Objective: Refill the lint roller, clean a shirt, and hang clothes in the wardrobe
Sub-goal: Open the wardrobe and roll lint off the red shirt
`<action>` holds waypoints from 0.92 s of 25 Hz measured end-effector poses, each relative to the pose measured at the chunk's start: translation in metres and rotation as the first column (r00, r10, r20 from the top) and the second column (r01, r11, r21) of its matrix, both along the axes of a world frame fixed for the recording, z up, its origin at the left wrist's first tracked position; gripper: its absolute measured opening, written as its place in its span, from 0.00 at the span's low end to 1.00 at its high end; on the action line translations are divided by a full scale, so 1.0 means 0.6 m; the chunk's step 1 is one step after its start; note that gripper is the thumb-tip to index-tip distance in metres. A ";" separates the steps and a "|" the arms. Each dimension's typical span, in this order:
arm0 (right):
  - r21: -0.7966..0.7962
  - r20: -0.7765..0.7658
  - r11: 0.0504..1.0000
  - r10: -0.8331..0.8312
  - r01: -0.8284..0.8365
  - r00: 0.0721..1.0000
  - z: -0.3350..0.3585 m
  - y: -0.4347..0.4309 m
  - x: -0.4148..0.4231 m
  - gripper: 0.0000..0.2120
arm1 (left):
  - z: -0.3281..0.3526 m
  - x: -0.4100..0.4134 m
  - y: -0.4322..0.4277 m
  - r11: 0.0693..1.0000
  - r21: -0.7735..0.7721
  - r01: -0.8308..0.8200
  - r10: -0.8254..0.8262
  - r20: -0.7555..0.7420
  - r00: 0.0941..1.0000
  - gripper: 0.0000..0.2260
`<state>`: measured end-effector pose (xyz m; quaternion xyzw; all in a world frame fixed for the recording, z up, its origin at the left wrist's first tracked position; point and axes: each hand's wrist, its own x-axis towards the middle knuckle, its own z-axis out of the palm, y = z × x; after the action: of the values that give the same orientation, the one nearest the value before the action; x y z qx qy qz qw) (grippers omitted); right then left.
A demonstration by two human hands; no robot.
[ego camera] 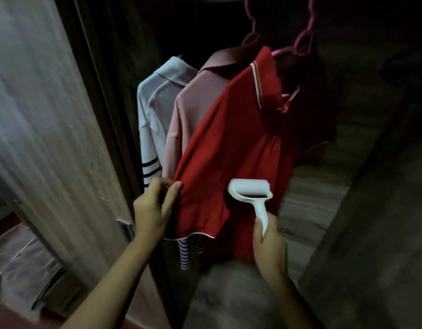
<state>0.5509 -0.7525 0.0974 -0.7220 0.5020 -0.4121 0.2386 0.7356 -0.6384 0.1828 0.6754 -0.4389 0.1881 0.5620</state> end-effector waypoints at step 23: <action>-0.041 -0.300 0.887 -0.451 0.461 0.841 0.005 0.457 -0.273 0.16 | -0.114 -0.243 0.122 0.483 0.773 0.410 -0.649 0.002 0.761 0.25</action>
<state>0.3872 -0.4781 0.1005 -0.6321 0.6960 -0.3340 0.0662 0.5901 -0.5654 0.1145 0.6332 -0.7423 -0.0914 0.1991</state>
